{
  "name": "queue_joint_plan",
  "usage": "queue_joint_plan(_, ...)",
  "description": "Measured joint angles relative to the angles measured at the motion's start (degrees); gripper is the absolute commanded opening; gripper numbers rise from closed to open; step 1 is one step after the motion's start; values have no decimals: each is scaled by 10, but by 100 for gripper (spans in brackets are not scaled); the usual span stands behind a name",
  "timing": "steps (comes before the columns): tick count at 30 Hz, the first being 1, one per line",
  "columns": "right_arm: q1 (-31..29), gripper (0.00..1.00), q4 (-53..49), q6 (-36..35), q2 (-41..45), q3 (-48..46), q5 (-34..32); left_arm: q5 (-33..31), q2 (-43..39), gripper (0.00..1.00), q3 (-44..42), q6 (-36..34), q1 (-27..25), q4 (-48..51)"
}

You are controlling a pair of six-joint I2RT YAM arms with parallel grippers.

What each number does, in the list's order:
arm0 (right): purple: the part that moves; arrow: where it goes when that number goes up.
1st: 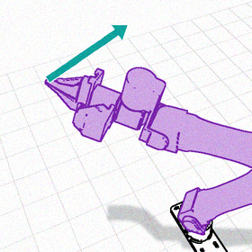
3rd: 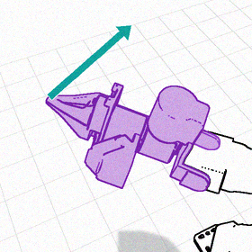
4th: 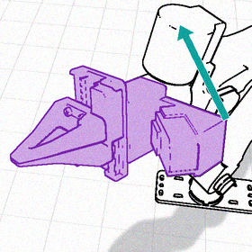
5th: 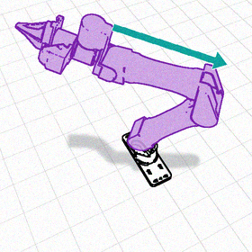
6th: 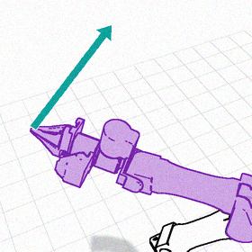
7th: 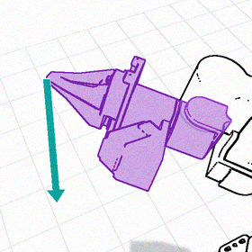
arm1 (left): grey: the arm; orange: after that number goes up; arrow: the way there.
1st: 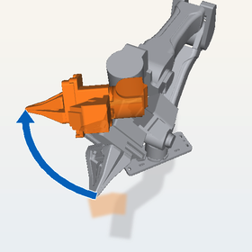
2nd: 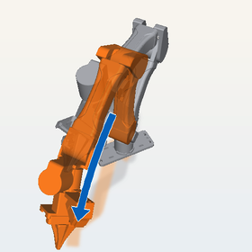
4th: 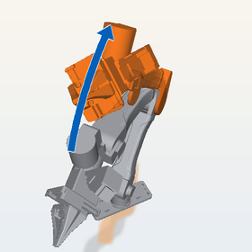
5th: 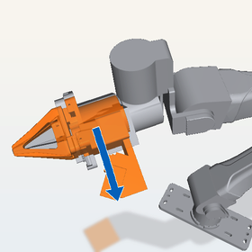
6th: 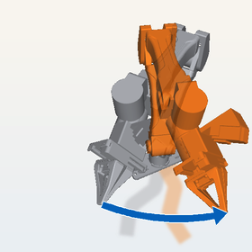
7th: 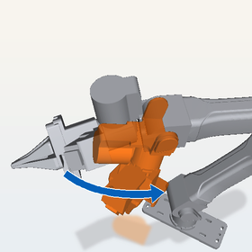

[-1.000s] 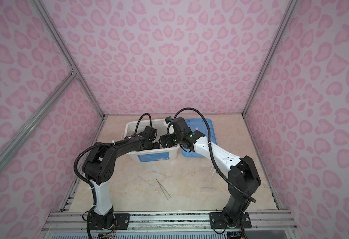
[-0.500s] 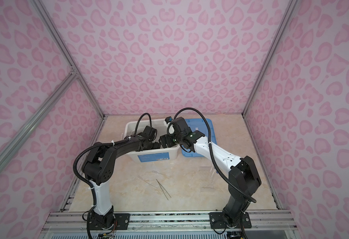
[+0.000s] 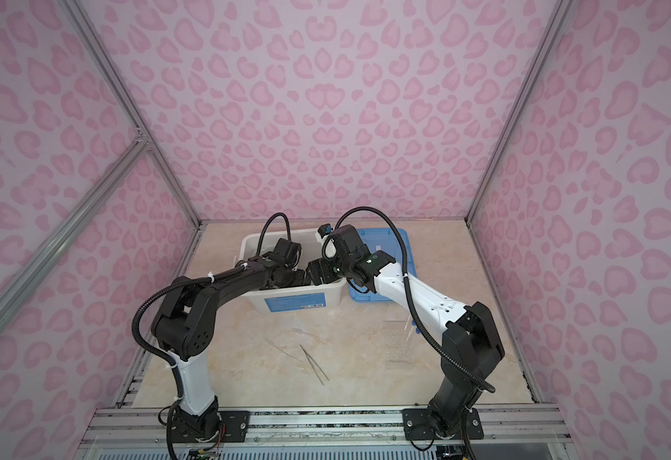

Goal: Organize the chemistry lab equipment
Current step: 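Lift the left gripper toward the tweezers while right draws back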

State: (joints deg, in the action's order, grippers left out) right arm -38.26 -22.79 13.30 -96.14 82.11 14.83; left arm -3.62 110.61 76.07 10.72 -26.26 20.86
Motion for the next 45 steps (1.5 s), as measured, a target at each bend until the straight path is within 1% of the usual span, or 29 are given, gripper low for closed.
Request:
queue_joint_plan(12,0,92,-9,0,17,10,-4,0,-49,98,18,0,0,7)
queue_joint_plan(22,1,92,-13,-3,45,14,-13,0,-110,98,21,2,0,27)
queue_joint_plan(29,1,92,-12,-4,98,12,-14,3,-174,98,21,13,0,37)
queue_joint_plan(34,1,93,-25,-7,134,12,-26,9,-225,97,31,27,0,61)
queue_joint_plan(38,1,94,-43,-10,178,-8,-33,19,-280,97,47,43,0,92)
queue_joint_plan(40,1,94,-53,-10,203,-25,-35,26,-309,100,49,52,0,108)
queue_joint_plan(45,0,94,-86,-8,266,-76,-48,62,-384,91,43,79,0,155)
